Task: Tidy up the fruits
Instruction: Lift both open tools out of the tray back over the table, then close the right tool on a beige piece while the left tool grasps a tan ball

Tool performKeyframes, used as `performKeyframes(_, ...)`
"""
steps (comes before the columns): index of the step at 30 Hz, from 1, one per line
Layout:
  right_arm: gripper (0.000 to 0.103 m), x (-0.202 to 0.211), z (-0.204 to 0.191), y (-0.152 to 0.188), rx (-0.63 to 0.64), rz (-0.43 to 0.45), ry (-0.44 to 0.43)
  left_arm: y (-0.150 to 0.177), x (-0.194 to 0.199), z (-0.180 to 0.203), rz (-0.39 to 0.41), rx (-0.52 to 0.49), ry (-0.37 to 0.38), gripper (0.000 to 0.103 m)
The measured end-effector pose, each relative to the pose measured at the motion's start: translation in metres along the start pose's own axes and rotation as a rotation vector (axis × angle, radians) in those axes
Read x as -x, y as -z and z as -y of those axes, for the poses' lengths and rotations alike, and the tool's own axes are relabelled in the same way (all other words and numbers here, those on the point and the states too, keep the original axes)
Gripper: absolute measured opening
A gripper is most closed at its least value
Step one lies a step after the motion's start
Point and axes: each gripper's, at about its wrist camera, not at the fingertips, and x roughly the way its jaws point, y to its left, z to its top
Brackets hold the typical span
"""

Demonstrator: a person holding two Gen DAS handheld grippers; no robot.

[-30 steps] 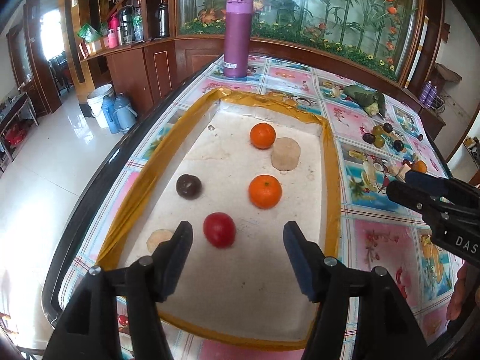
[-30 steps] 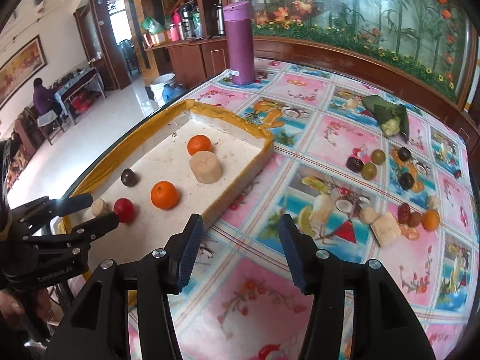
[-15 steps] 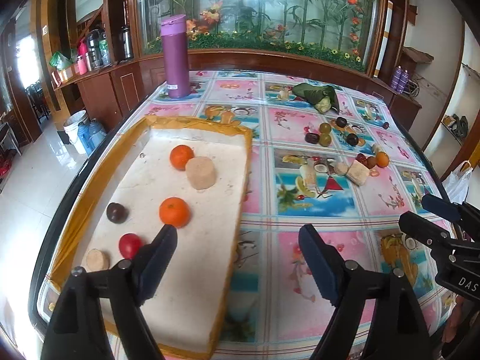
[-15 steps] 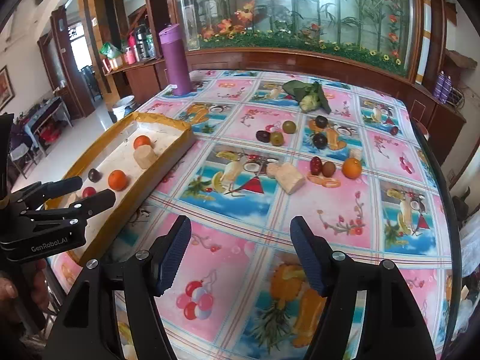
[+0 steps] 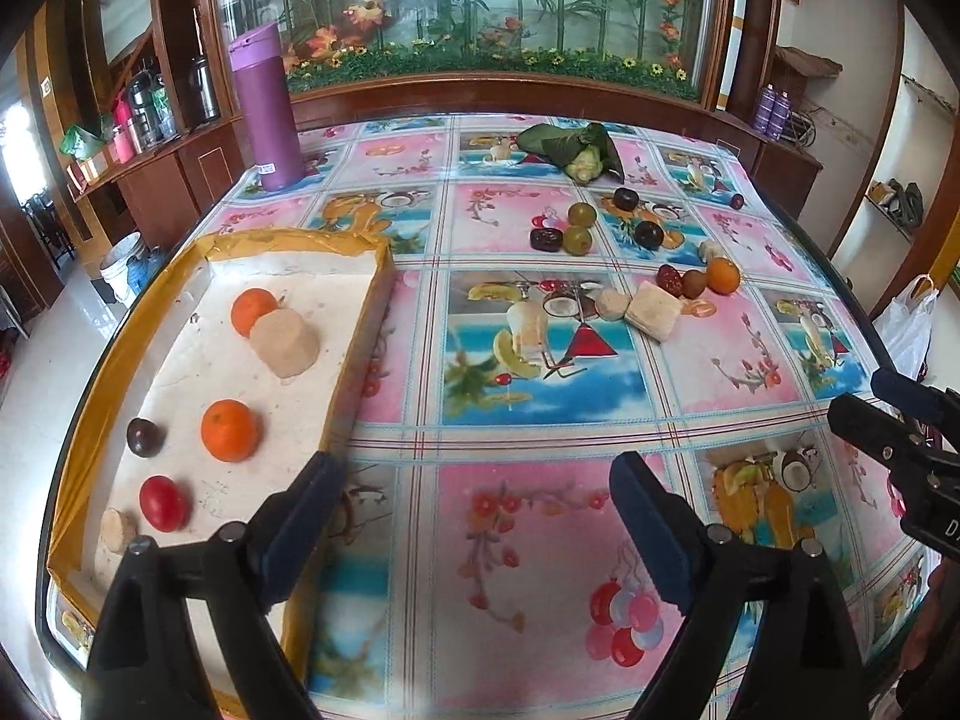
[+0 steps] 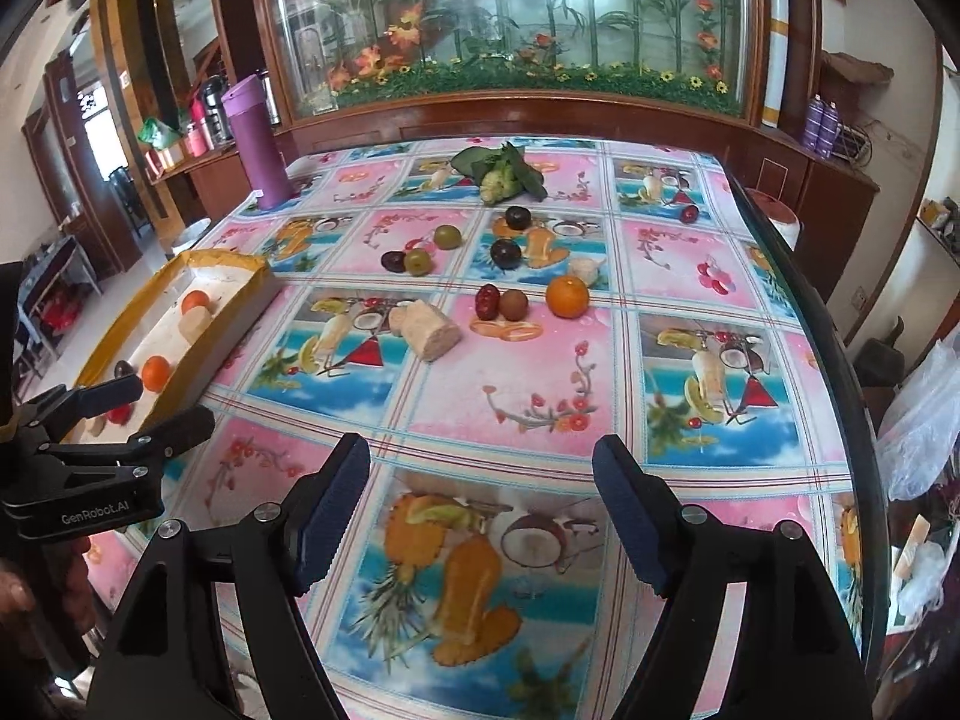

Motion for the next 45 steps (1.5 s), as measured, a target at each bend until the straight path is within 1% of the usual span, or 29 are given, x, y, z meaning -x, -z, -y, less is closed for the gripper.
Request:
performKeyframes(3, 0.077, -0.011, 0.01, -0.004, -0.016, -0.018, -0.021, 0.0, -0.005, 0.002, -0.014, -0.001, -0.006, 0.093)
performKeyframes(6, 0.077, -0.028, 0.01, -0.015, -0.01, -0.034, -0.065, 0.0, -0.007, 0.002, -0.03, -0.002, -0.013, 0.093)
performKeyframes(8, 0.077, -0.043, 0.006, -0.025, 0.006, -0.039, -0.106, 0.0, -0.009, 0.0, -0.039, -0.003, -0.017, 0.093)
performKeyframes(13, 0.077, -0.085, -0.012, -0.048, 0.074, -0.058, -0.158, 0.0, -0.012, -0.009, -0.056, 0.005, -0.031, 0.093)
performKeyframes(16, 0.077, -0.106, -0.02, -0.055, 0.099, -0.078, -0.203, -0.001, -0.014, -0.013, -0.066, 0.007, -0.031, 0.093)
performKeyframes(18, 0.077, -0.117, -0.024, -0.057, 0.114, -0.087, -0.213, -0.002, -0.016, -0.014, -0.072, 0.005, -0.032, 0.093)
performKeyframes(19, 0.075, -0.121, -0.024, -0.058, 0.119, -0.086, -0.211, -0.002, -0.017, -0.014, -0.072, 0.004, -0.03, 0.093)
performKeyframes(21, 0.057, -0.131, -0.025, -0.059, 0.128, -0.112, -0.214, -0.005, -0.02, -0.012, -0.074, -0.001, -0.029, 0.093)
performKeyframes(22, 0.04, -0.135, -0.024, -0.058, 0.13, -0.126, -0.217, -0.006, -0.022, -0.011, -0.075, -0.005, -0.026, 0.093)
performKeyframes(23, 0.038, -0.136, -0.024, -0.057, 0.136, -0.135, -0.222, -0.008, -0.024, -0.009, -0.077, -0.01, -0.023, 0.093)
performKeyframes(28, 0.037, -0.121, -0.013, -0.05, 0.137, -0.108, -0.217, -0.027, -0.043, 0.009, -0.081, -0.04, -0.009, 0.093)
performKeyframes(35, 0.038, -0.092, 0.025, -0.033, 0.093, -0.095, -0.148, -0.063, -0.079, 0.046, -0.069, -0.044, 0.036, 0.093)
performKeyframes(40, 0.038, -0.082, 0.047, -0.024, 0.053, -0.1, -0.124, -0.077, -0.103, 0.066, -0.081, -0.033, 0.042, 0.091)
performKeyframes(41, 0.038, -0.081, 0.048, -0.023, 0.053, -0.099, -0.12, -0.078, -0.107, 0.067, -0.078, -0.027, 0.048, 0.086)
performKeyframes(42, 0.038, -0.079, 0.05, -0.022, 0.053, -0.095, -0.118, -0.079, -0.11, 0.069, -0.076, -0.026, 0.049, 0.073)
performKeyframes(43, 0.038, -0.077, 0.051, -0.022, 0.053, -0.091, -0.12, -0.079, -0.113, 0.07, -0.082, -0.027, 0.05, 0.067)
performKeyframes(44, 0.038, -0.076, 0.051, -0.022, 0.052, -0.089, -0.121, -0.078, -0.118, 0.07, -0.095, -0.026, 0.061, 0.05)
performKeyframes(45, 0.038, -0.075, 0.052, -0.022, 0.05, -0.084, -0.123, -0.078, -0.117, 0.071, -0.077, -0.031, 0.052, 0.041)
